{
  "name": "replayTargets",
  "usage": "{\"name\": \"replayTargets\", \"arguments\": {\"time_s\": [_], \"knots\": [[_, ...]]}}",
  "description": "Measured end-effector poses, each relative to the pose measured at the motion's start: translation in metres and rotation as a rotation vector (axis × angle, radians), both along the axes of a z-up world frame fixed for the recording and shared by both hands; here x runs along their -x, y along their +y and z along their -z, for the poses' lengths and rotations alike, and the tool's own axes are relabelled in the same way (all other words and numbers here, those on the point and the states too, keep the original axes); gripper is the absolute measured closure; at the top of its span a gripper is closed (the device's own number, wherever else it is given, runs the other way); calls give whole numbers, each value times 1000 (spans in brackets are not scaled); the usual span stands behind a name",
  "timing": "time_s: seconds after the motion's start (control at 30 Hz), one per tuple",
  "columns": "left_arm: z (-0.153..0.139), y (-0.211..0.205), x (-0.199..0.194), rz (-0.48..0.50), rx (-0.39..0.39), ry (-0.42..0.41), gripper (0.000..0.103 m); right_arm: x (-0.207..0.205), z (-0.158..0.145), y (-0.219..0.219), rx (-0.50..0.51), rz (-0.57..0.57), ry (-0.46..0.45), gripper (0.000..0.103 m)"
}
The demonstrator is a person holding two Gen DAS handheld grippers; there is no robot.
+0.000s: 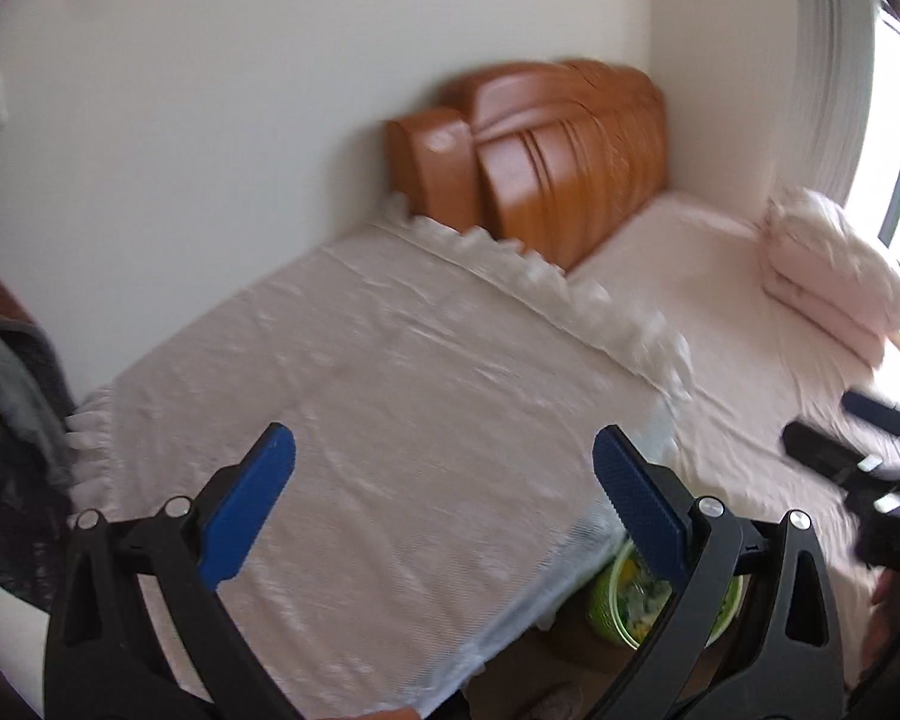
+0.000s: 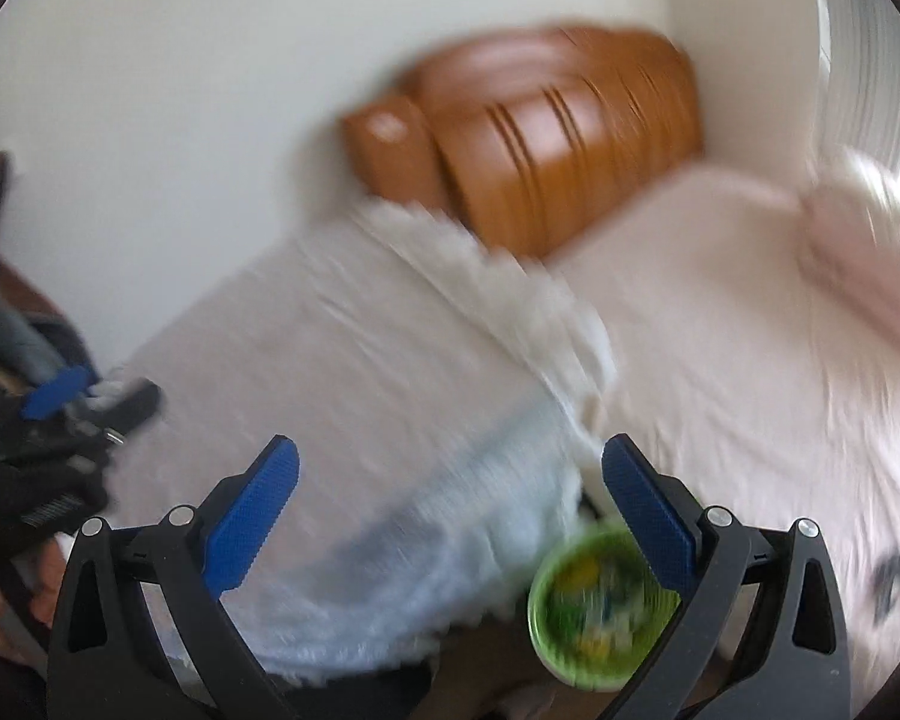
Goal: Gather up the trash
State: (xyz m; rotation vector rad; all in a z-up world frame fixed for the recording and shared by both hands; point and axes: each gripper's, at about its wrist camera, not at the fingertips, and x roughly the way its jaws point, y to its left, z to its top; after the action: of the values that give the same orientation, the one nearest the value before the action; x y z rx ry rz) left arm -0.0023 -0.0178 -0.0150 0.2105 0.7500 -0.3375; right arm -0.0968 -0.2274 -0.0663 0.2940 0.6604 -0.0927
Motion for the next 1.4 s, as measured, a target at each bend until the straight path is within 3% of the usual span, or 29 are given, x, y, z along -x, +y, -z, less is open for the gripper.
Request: {"name": "replayTargets", "arguments": {"time_s": [0.17,0.47,1.4], "knots": [[-8,27,-9,-84,15,9,8,-11,-31,19,-2,-63,-60,2],[-3,49,-4,-150,40,44,8,-23,-19,40,3,-95,-17,2],[8,47,-10,-167,40,83,8,-23,-9,41,40,-94,27,2]]}}
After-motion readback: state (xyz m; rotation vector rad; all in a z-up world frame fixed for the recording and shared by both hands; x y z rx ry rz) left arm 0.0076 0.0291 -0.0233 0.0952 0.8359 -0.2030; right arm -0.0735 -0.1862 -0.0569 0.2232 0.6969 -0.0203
